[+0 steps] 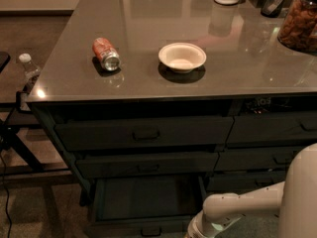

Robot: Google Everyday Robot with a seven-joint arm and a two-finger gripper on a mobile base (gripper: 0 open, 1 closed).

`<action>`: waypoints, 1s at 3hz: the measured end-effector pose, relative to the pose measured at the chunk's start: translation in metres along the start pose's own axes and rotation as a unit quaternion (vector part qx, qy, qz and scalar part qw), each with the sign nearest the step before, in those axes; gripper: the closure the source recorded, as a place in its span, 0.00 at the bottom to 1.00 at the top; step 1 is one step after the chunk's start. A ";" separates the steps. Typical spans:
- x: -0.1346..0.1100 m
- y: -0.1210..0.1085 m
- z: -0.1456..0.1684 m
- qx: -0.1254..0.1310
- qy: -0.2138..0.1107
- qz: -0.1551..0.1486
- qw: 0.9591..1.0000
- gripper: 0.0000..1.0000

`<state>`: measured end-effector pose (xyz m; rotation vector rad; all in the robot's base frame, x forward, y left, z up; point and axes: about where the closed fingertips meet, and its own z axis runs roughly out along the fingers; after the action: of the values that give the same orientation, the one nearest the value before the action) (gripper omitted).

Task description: Close bottom drawer

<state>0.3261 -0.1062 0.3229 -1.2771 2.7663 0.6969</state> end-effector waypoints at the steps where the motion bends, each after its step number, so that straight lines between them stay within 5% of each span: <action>1: 0.000 0.000 0.000 0.000 0.000 0.000 1.000 1.00; 2: 0.002 -0.019 0.022 0.014 -0.009 0.009 1.000 1.00; 3: 0.003 -0.067 0.067 0.057 -0.030 0.021 0.998 1.00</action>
Offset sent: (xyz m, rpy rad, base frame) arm 0.0303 -0.0115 -0.0837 -0.0294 -0.0805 -0.0928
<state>0.3614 -0.1194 0.2358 -1.1617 2.7481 0.5608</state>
